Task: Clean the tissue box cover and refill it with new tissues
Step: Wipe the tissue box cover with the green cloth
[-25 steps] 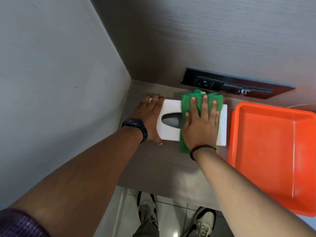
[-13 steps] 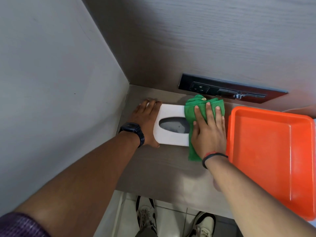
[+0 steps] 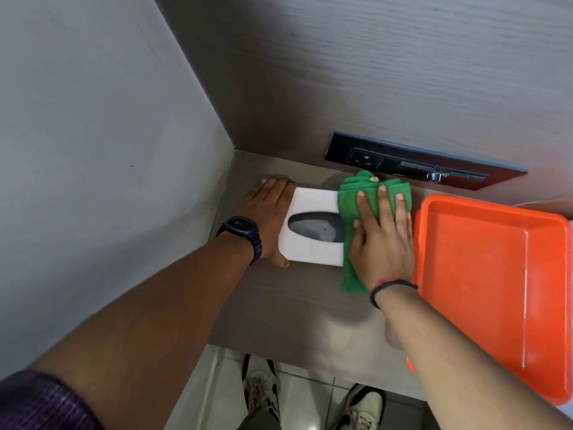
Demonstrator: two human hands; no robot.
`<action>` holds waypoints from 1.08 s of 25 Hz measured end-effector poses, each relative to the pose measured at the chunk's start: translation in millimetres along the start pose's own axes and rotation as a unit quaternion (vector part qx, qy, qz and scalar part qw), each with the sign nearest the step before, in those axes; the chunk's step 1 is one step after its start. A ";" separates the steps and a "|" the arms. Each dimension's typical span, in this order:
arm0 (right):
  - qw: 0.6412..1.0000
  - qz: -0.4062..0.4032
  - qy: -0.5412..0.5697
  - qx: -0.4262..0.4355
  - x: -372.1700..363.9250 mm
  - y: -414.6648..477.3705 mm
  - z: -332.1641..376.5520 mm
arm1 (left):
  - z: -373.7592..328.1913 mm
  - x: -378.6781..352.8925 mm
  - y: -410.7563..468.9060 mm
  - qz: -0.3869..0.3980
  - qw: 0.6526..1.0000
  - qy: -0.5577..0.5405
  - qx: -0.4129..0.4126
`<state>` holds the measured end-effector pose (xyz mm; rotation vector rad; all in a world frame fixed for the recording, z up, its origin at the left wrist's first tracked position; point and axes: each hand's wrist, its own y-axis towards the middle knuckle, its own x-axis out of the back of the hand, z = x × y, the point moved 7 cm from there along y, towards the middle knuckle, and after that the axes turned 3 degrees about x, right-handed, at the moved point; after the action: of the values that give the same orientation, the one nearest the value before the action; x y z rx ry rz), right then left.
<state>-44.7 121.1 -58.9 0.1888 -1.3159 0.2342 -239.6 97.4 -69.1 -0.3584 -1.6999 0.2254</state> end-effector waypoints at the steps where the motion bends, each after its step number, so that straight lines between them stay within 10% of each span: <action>1: 1.000 -0.007 0.004 -0.024 -1.0 0.2 1.8 | 0.3 -2.0 0.7 0.003 1.000 -0.004 0.003; 12: 0.983 -0.001 0.180 -0.029 0.0 3.4 60.2 | 10.9 6.1 3.5 0.057 0.997 -0.033 -0.030; 18: 0.997 0.029 0.051 -0.042 -1.1 9.0 -32.6 | -38.9 47.6 0.1 -0.151 0.982 -0.081 -0.085; 27: 0.999 -0.014 0.024 -0.031 -9.7 5.4 -36.6 | -89.4 4.4 27.4 -0.130 0.990 -0.049 0.002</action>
<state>-14.4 135.5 -77.2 0.1483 -1.2706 0.1725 -149.1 119.7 -60.2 -0.1211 -1.8227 0.0536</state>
